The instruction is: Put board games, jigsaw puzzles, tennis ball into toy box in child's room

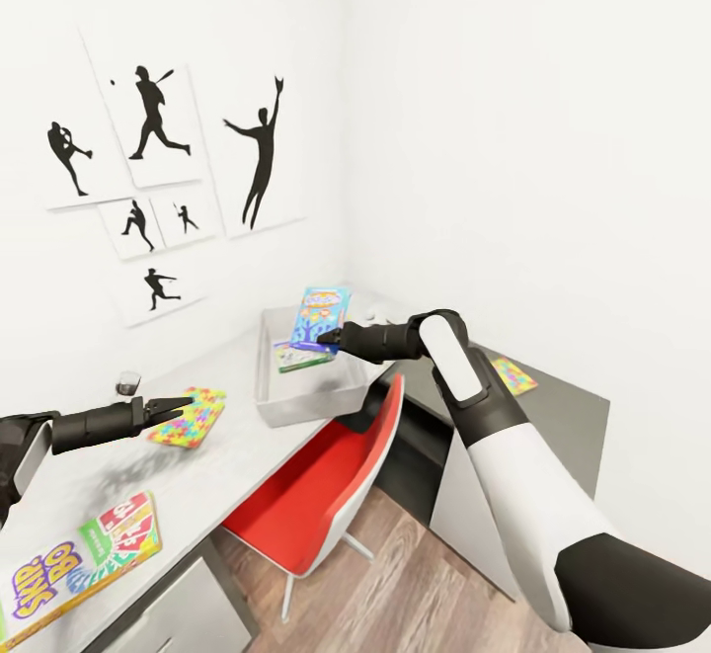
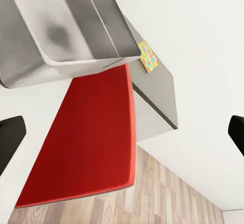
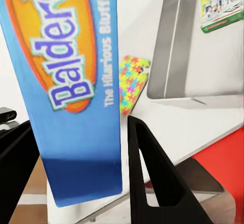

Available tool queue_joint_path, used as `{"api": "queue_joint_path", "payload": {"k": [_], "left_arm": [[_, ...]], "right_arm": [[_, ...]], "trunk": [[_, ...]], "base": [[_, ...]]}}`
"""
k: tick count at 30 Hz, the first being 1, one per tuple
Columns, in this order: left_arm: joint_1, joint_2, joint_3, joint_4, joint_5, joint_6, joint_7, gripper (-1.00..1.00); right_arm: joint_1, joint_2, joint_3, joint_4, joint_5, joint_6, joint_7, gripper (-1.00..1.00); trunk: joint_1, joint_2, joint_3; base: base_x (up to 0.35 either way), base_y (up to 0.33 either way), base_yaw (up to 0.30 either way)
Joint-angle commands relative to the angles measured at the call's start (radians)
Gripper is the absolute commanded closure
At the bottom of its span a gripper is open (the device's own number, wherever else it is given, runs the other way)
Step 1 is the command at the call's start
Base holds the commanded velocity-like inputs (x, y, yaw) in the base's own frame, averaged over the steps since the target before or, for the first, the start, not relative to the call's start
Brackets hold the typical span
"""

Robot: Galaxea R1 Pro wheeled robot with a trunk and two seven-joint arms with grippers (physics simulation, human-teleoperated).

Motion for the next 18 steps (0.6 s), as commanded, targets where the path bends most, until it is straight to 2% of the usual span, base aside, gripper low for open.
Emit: {"api": "queue_joint_path", "payload": {"k": [1,5,14,18], "left_arm": [[-0.001,0.0,0.0,0.0,0.002,0.009,-0.002,-1.0],[-0.001,0.0,0.0,-0.001,0.002,0.009,-0.002,-1.0],[-0.001,-0.004,0.0,0.0,0.002,0.01,-0.002,-1.0],[-0.001,-0.006,0.0,0.0,0.002,0.009,-0.004,-1.0]], "right_arm": [[-0.001,0.0,0.001,0.001,-0.012,0.002,-0.011,1.0],[-0.003,-0.002,0.002,0.023,-0.01,0.002,-0.011,1.0],[-0.008,-0.003,0.0,0.039,-0.01,0.002,-0.011,1.0],[-0.035,-0.001,-0.001,0.116,-0.011,0.002,-0.011,1.0]], "trunk": [[0.001,-0.002,-0.002],[0.001,-0.002,-0.003],[0.001,-0.002,-0.003],[0.001,-0.002,-0.003]], "base": [[0.124,-0.181,0.026],[0.087,-0.14,0.01],[0.043,-0.017,0.001],[0.1,-0.001,0.0]]}}
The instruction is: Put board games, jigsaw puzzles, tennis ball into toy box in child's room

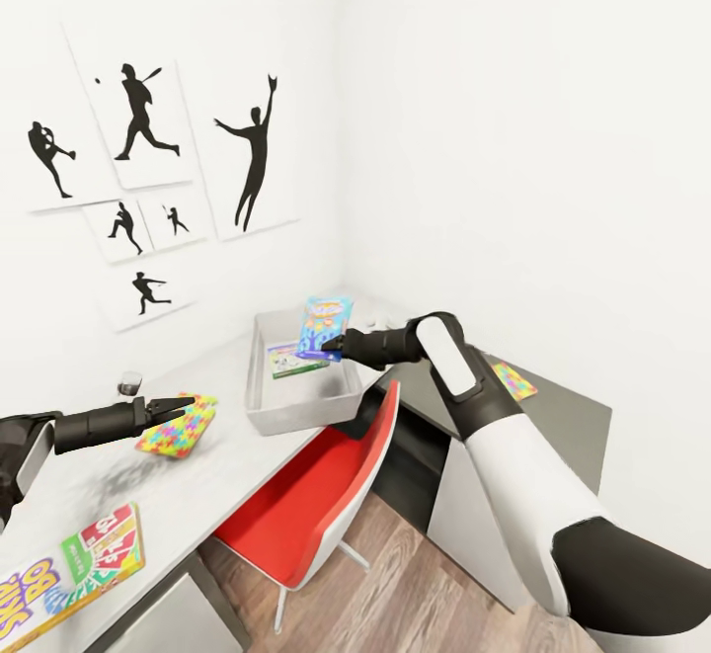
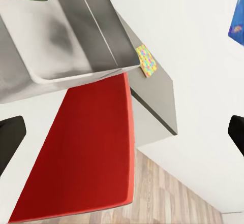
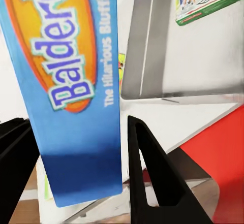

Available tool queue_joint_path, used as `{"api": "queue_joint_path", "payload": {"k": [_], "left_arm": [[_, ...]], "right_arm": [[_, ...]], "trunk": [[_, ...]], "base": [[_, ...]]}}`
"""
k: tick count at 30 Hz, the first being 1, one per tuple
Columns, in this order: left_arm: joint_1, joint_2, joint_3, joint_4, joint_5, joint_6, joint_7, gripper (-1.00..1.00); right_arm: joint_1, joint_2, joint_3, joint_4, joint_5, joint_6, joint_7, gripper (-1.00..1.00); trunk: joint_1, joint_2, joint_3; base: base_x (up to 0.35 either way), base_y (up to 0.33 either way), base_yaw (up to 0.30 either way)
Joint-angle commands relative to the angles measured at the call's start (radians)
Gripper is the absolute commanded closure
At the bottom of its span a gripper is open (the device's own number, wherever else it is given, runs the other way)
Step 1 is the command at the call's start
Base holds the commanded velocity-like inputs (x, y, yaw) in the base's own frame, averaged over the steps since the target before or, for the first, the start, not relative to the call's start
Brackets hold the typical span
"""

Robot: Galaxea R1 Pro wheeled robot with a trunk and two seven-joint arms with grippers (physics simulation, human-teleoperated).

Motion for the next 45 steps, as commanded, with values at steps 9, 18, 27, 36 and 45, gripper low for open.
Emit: {"api": "queue_joint_path", "payload": {"k": [9,18,27,36,45], "left_arm": [[-0.001,0.001,0.001,0.0,0.004,0.009,-0.006,-1.0],[-0.001,0.001,0.001,-0.001,0.004,0.01,-0.005,-1.0],[-0.001,0.001,0.002,0.0,0.004,0.01,-0.005,-1.0],[-0.001,0.001,0.002,0.0,0.004,0.007,-0.005,-1.0],[-0.001,0.001,0.002,0.0,0.004,0.009,-0.004,-1.0]], "right_arm": [[-0.127,0.011,0.048,0.212,-0.019,0.002,-0.01,1.0],[-0.144,0.011,0.087,0.263,-0.021,0.002,-0.01,1.0],[-0.146,0.011,0.179,0.287,-0.023,0.002,-0.01,1.0],[-0.145,0.011,0.193,0.289,-0.023,0.002,-0.01,1.0],[-0.145,0.011,0.209,0.288,-0.023,0.002,-0.01,1.0]], "trunk": [[0.001,-0.002,-0.002],[0.001,-0.002,-0.002],[0.001,-0.002,-0.002],[0.001,-0.002,-0.002],[0.001,-0.002,-0.002]], "base": [[0.016,0.0,0.0],[0.068,0.015,0.0],[0.003,0.005,0.0],[0.0,0.028,0.0],[0.049,0.04,0.0]]}}
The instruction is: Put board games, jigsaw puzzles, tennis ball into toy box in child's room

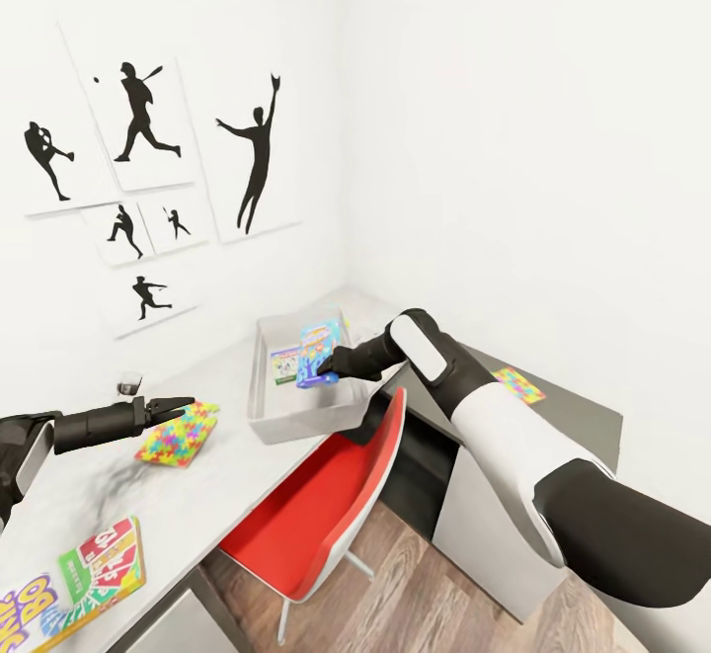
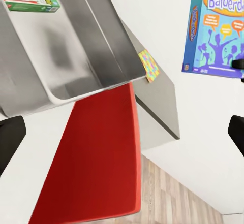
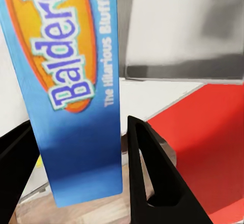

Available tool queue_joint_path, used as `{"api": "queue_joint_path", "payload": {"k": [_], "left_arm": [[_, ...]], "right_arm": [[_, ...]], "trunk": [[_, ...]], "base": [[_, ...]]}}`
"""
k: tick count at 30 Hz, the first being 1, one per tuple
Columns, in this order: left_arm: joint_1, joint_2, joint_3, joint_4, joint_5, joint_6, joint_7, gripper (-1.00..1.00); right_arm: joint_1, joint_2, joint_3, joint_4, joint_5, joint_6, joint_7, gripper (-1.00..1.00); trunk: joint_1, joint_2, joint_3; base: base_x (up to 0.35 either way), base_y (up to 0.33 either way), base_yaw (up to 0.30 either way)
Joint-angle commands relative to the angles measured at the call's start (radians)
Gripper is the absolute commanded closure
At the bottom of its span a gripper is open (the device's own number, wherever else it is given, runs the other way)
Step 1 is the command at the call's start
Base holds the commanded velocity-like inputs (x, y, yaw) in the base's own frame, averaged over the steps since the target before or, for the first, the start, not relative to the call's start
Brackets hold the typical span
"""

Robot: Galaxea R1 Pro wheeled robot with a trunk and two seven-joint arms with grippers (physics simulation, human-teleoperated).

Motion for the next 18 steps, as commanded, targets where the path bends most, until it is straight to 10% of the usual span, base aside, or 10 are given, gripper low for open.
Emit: {"api": "queue_joint_path", "payload": {"k": [1,18], "left_arm": [[-0.001,0.0,0.0,0.0,0.003,0.009,-0.002,-1.0],[-0.001,0.0,0.0,0.0,0.001,0.009,-0.002,-1.0]], "right_arm": [[-0.001,0.0,0.002,0.0,-0.011,0.002,-0.011,1.0],[0.0,0.0,0.005,-0.011,-0.013,0.002,-0.011,1.0]], "trunk": [[0.001,-0.002,-0.002],[0.001,-0.002,-0.002]], "base": [[0.047,0.032,0.0],[0.006,-0.001,0.002]]}}
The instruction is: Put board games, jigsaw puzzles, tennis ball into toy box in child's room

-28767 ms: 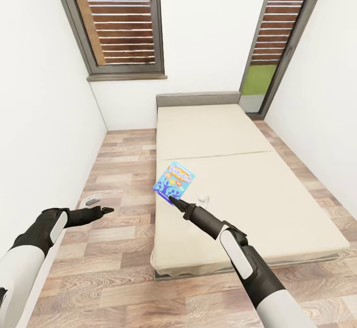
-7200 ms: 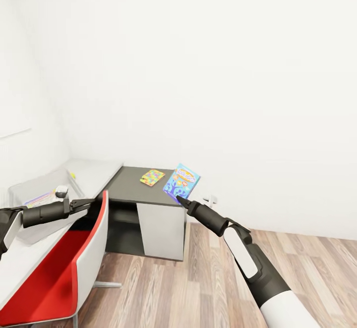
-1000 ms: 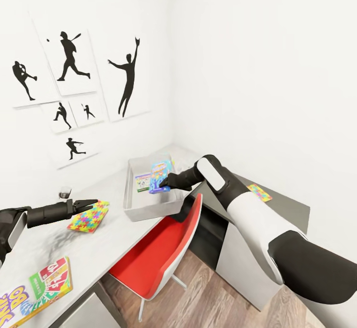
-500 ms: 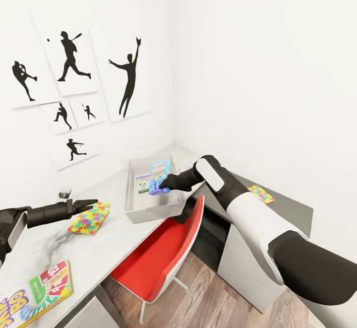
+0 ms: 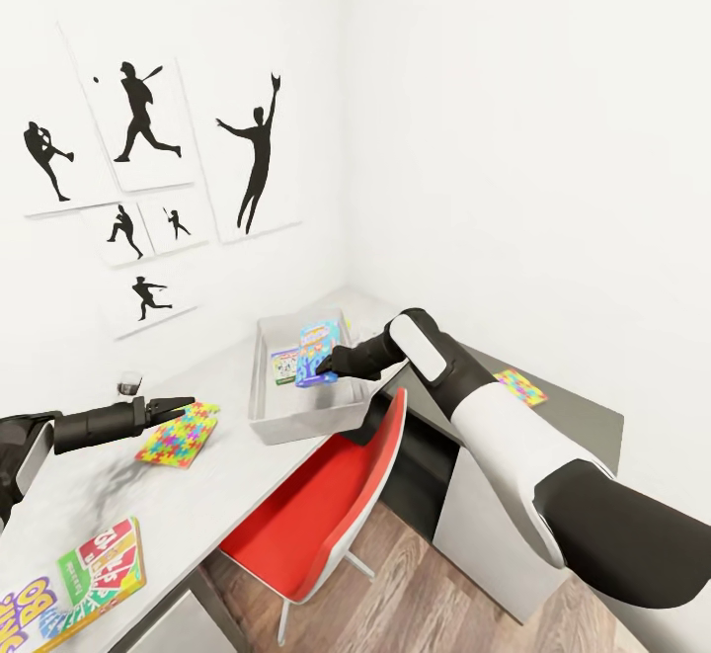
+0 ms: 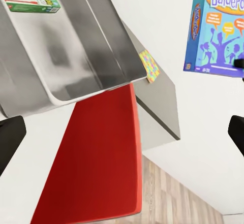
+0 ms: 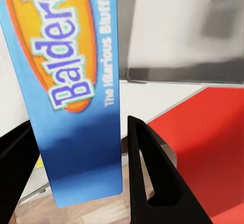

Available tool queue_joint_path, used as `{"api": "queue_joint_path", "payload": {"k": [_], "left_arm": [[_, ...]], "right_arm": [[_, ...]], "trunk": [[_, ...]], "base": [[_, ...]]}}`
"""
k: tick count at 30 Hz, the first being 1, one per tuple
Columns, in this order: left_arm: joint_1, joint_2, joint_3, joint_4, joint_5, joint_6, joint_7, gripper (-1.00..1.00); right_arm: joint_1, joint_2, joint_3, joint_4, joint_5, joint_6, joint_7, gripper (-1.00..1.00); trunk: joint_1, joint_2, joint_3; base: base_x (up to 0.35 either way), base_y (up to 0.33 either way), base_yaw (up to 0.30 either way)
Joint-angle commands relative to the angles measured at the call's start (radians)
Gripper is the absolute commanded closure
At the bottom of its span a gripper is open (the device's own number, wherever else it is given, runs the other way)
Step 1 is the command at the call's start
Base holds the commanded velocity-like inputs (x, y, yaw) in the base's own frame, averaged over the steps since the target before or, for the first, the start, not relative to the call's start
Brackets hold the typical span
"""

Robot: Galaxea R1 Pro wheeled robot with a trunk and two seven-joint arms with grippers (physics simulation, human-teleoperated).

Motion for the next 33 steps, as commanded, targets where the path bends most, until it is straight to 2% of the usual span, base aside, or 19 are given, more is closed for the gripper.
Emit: {"api": "queue_joint_path", "payload": {"k": [1,15,33], "left_arm": [[-0.001,0.0,0.0,0.0,0.002,0.009,-0.002,-1.0],[-0.001,0.0,0.0,0.0,0.002,0.011,-0.001,-1.0],[-0.001,-0.001,-0.001,0.0,0.003,0.01,0.002,-1.0]], "right_arm": [[-0.001,0.0,0.002,-0.001,-0.011,0.002,-0.011,1.0],[0.003,0.0,0.0,-0.001,-0.011,0.002,-0.011,1.0],[0.003,0.0,0.001,0.011,-0.011,0.002,-0.011,1.0]], "trunk": [[0.001,-0.002,-0.002],[0.001,-0.002,-0.003],[0.001,-0.002,-0.003]], "base": [[0.0,-0.077,0.07],[0.025,-0.047,0.228],[0.097,-0.027,0.012]]}}
